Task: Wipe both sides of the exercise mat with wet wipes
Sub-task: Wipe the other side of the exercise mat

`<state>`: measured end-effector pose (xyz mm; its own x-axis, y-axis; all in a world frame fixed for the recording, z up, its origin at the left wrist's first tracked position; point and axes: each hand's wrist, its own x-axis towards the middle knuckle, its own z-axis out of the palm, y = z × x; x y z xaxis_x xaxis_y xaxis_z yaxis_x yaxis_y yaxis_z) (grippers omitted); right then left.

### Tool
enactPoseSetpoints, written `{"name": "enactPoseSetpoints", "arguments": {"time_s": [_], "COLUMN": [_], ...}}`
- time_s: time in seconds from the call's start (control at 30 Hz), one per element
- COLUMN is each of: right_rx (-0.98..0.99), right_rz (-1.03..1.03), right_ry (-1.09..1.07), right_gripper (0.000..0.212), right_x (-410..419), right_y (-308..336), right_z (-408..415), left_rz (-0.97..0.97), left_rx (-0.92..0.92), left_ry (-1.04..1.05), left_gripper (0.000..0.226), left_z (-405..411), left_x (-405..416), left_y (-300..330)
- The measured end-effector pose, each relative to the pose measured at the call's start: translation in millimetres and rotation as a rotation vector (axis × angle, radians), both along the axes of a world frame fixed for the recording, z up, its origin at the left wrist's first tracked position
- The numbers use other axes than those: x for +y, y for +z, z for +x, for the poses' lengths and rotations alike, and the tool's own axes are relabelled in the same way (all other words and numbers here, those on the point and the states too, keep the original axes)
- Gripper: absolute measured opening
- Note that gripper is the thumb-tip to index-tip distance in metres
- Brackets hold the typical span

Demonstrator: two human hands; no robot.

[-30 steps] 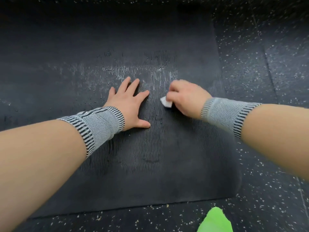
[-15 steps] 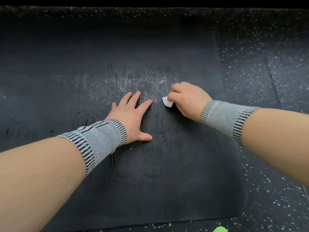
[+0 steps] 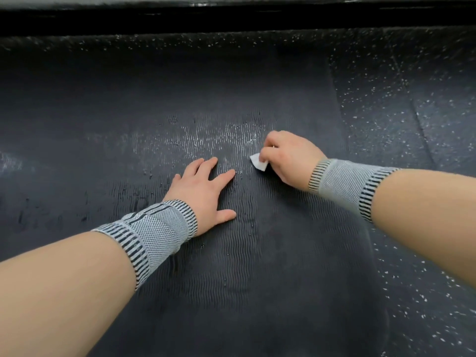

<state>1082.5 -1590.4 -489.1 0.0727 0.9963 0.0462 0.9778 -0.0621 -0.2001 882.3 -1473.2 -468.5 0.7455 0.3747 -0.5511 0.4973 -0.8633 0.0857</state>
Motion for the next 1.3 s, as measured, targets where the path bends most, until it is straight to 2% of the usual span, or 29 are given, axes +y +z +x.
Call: {"name": "enactPoseSetpoints", "arguments": {"time_s": [0.13, 0.17, 0.27, 0.4, 0.47, 0.53, 0.6, 0.67, 0.87, 1.0, 1.13, 1.3], "right_rx": [-0.013, -0.022, -0.050, -0.059, -0.023, 0.019, 0.020, 0.003, -0.023, 0.063, 0.051, 0.010], "right_rz": [-0.021, -0.052, -0.070, -0.100, -0.089, -0.001, -0.021, -0.046, -0.094, 0.070, 0.019, -0.009], "right_ry": [0.234, 0.247, 0.188, -0.095, -0.082, 0.055, 0.156, 0.150, -0.200, -0.004, 0.108, -0.216], "right_gripper": [0.009, 0.016, 0.025, 0.025, 0.024, 0.018, 0.016, 0.017, 0.024, 0.018, 0.022, 0.022], "right_x": [-41, -41, -11, 38, 29, 6, -9, -1, 66, 28, 35, 101], "right_y": [1, 3, -1, 0, 2, -1, -4, -2, 3, -3, -4, -5], "right_z": [-22, -21, -2, 22, 19, 9, 6, 16, 48, 31, 55, 98], "left_rz": [-0.005, -0.005, 0.000, 0.005, 0.017, 0.036, 0.050, 0.058, 0.066, 0.074, 0.027, 0.008], "left_rx": [-0.016, -0.016, -0.006, -0.021, -0.058, -0.093, -0.117, -0.106, -0.007, 0.007, 0.083, 0.111], "left_ry": [0.016, 0.018, 0.014, 0.011, 0.011, 0.015, 0.036, 0.059, 0.114, 0.110, 0.112, 0.138], "left_gripper": [0.077, 0.076, 0.076, 0.073, 0.067, 0.066, 0.072, 0.081, 0.093, 0.100, 0.107, 0.111], "left_z": [-1, -1, -1, 2, 8, 16, 28, 44, 101, 126, 132, 135], "left_x": [0, 0, -1, 2, 6, 15, 27, 40, 71, 97, 103, 102], "left_y": [0, -1, -2, 3, 6, 7, 6, 4, 11, 11, 1, 1]}}
